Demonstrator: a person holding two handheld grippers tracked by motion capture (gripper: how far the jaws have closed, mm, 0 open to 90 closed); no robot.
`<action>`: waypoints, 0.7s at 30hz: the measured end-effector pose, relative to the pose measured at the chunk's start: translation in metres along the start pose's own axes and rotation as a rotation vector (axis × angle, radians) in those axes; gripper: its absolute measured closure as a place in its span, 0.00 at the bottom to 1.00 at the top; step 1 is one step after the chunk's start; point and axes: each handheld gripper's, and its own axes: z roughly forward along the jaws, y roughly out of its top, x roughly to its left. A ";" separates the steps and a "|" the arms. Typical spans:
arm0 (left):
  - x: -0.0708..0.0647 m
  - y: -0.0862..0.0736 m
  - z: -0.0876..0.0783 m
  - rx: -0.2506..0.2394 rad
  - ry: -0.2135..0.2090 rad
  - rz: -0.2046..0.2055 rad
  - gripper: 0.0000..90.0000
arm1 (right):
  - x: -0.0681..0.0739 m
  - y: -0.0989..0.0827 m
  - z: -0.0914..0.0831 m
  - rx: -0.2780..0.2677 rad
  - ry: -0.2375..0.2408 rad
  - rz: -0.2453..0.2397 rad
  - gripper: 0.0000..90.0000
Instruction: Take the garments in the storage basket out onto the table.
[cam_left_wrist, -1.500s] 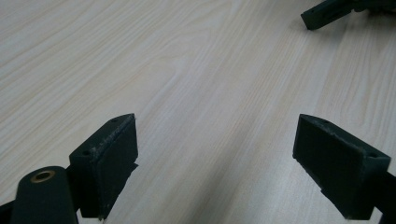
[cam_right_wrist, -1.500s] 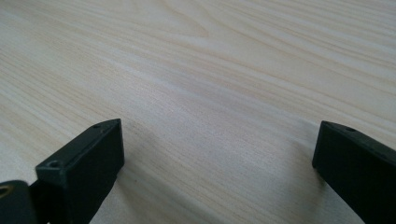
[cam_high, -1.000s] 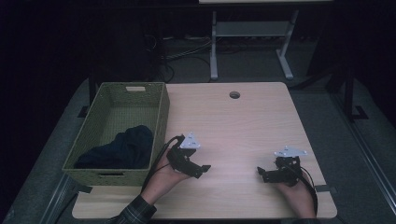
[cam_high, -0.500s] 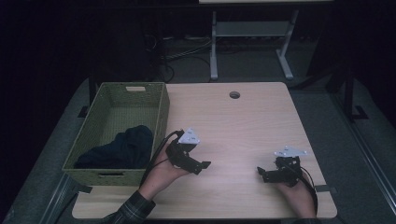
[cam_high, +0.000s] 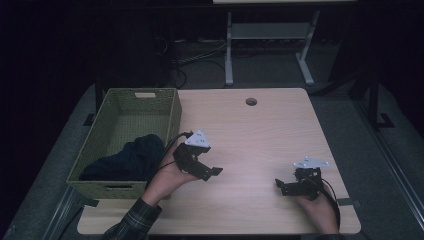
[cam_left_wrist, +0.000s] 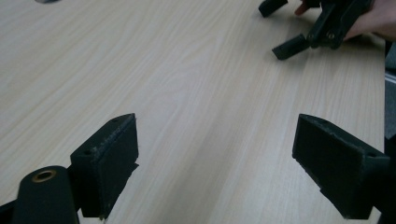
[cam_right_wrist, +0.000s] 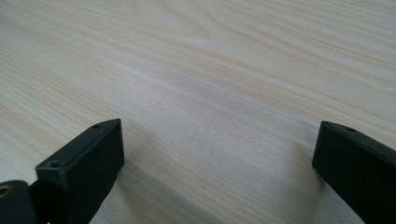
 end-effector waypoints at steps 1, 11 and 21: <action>0.001 0.000 -0.001 0.003 -0.011 -0.002 0.16 | 0.000 0.000 0.000 0.000 0.000 0.000 0.02; 0.011 0.002 -0.019 -0.049 -0.027 -0.034 0.16 | 0.000 0.000 0.000 -0.001 0.003 -0.002 0.02; 0.015 0.003 -0.031 -0.068 -0.008 -0.039 0.16 | 0.000 0.000 0.000 -0.001 0.006 -0.004 0.02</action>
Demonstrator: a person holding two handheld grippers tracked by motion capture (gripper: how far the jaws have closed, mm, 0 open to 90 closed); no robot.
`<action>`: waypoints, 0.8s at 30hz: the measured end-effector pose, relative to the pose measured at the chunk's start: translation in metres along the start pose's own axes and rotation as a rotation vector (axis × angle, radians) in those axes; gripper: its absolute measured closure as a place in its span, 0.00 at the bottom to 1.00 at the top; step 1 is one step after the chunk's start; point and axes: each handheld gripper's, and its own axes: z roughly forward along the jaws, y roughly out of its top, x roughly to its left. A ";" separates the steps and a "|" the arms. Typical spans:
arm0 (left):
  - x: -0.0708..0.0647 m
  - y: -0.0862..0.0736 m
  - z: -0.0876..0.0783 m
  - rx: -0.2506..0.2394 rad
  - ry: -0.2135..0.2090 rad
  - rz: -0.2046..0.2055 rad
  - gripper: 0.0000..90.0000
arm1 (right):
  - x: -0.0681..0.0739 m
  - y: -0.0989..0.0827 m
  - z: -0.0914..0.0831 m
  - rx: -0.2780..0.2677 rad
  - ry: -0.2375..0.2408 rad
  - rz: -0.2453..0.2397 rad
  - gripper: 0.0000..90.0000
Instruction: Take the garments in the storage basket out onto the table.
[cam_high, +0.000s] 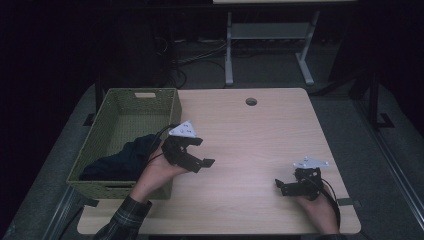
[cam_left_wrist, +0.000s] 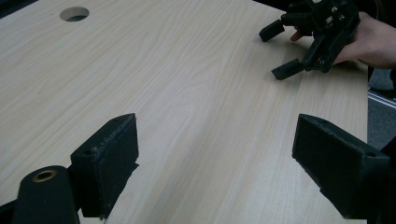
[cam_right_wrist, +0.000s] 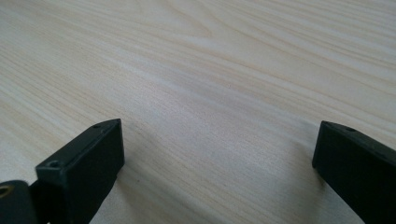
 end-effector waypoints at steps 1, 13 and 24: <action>0.001 0.000 -0.001 -0.002 0.002 -0.003 0.16 | 0.000 0.000 0.000 0.000 0.000 0.000 0.02; 0.006 -0.001 -0.015 -0.008 0.029 -0.013 0.16 | 0.000 0.000 0.000 -0.001 -0.002 0.001 0.02; 0.013 -0.004 -0.029 -0.008 0.048 -0.026 0.16 | 0.000 0.000 0.000 0.001 0.001 -0.002 0.02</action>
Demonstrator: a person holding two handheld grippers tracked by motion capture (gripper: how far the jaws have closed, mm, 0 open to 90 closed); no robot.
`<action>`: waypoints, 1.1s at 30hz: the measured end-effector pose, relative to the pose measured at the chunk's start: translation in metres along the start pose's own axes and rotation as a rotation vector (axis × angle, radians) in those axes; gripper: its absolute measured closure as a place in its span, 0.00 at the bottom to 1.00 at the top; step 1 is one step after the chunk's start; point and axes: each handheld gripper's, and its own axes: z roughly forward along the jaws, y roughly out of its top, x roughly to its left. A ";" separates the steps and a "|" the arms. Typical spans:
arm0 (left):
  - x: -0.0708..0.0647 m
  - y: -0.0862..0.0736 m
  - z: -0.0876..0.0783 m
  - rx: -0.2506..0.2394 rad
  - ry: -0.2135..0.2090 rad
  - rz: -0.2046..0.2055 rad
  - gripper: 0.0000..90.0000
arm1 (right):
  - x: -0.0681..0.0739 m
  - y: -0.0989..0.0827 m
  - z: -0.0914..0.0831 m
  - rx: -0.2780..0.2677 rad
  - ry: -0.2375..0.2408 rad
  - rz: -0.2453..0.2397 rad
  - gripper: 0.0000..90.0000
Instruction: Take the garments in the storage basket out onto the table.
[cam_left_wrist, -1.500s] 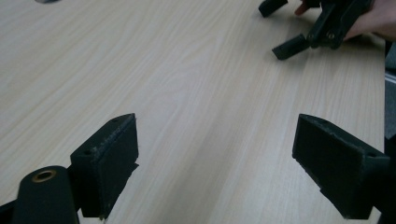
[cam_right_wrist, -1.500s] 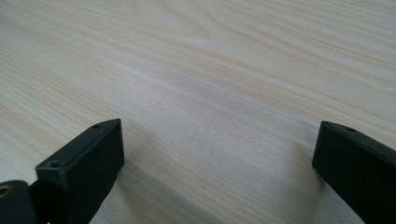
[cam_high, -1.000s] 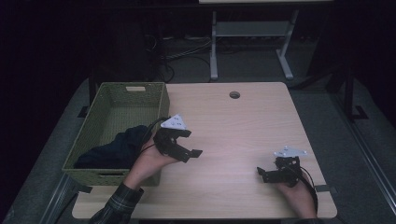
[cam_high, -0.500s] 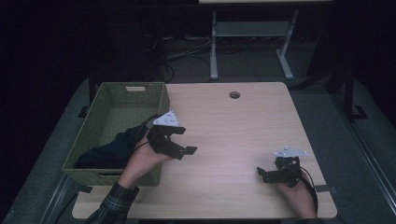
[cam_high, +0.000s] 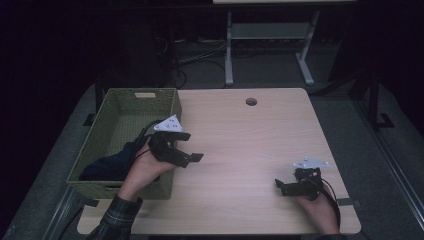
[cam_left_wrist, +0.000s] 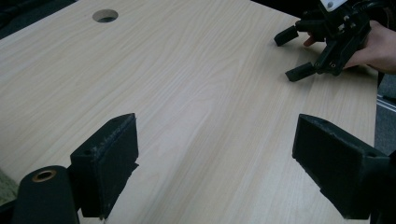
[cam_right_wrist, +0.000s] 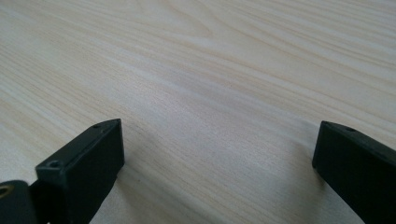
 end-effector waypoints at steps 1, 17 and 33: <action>0.000 0.000 -0.001 -0.001 0.002 -0.001 0.16 | 0.000 0.000 0.000 0.000 0.000 -0.001 0.02; 0.011 -0.005 -0.022 -0.002 0.015 -0.012 0.16 | 0.000 0.000 0.000 0.000 0.000 -0.001 0.02; 0.023 -0.013 -0.042 0.005 0.053 -0.028 0.16 | 0.000 0.000 0.000 0.000 0.001 -0.001 0.02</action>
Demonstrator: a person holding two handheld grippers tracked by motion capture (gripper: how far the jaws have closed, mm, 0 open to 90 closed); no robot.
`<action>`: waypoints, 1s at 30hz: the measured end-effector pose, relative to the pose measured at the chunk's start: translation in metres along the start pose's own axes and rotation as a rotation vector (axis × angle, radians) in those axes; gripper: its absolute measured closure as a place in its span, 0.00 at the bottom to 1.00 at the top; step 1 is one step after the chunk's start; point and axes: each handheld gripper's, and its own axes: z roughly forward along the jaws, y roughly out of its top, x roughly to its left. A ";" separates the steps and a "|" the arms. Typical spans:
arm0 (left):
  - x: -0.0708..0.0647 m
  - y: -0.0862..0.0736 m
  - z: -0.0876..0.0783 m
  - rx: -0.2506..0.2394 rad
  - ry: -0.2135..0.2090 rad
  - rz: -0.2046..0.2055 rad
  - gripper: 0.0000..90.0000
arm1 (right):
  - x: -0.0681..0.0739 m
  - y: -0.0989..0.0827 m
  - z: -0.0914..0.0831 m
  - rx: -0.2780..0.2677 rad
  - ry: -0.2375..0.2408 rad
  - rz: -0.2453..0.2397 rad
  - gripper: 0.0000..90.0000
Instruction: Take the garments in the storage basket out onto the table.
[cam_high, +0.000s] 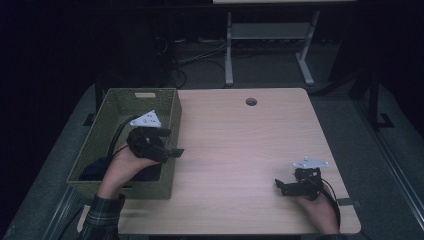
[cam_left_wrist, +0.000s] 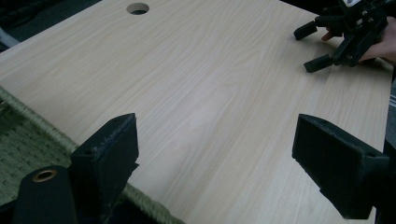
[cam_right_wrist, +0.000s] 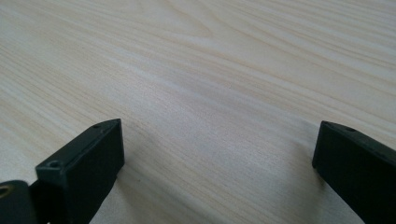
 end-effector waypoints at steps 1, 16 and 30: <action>0.001 -0.001 -0.002 0.001 0.003 0.000 0.16 | 0.000 0.000 0.000 0.000 0.000 0.000 0.02; 0.019 -0.014 -0.027 0.003 0.070 -0.036 0.16 | 0.000 0.000 0.000 0.001 0.001 0.001 0.02; 0.033 -0.027 -0.048 0.008 0.121 -0.072 0.16 | 0.000 0.000 0.000 -0.001 0.000 -0.002 0.02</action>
